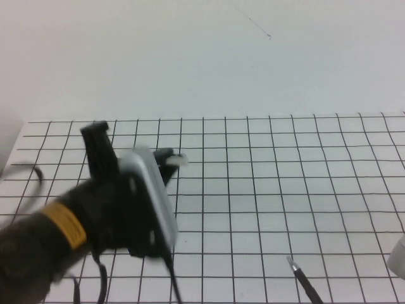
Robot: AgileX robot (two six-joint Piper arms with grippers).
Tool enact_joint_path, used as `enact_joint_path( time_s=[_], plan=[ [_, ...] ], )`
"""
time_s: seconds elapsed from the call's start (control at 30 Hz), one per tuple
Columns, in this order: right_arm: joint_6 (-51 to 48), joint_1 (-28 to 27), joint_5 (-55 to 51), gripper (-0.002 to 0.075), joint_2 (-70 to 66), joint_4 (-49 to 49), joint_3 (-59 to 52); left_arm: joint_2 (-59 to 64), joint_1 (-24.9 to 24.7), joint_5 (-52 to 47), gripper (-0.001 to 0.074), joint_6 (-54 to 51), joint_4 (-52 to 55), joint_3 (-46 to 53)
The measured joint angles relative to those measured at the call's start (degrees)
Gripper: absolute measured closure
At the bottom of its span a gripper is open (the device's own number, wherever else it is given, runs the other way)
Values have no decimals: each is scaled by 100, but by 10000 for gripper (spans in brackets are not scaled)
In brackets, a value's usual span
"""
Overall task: Cap the pen
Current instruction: Put the cap on the pen
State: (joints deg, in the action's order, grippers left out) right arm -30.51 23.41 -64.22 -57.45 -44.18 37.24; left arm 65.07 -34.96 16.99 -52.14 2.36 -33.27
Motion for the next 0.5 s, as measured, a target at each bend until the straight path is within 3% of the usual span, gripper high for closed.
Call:
enact_joint_path(
  time_s=[0.03,0.2,0.5],
  plan=[
    [0,0,0,664,-15,-15,-14,-14,-44,434,735,-207,331,191],
    [10,0,-10,664,-204,-421,-14,13,-144,1621,735,-357,1871,780],
    [-23,0,-103,664,-841,-556,71,82,-144,1462,734,-367,2361,866]
  ],
)
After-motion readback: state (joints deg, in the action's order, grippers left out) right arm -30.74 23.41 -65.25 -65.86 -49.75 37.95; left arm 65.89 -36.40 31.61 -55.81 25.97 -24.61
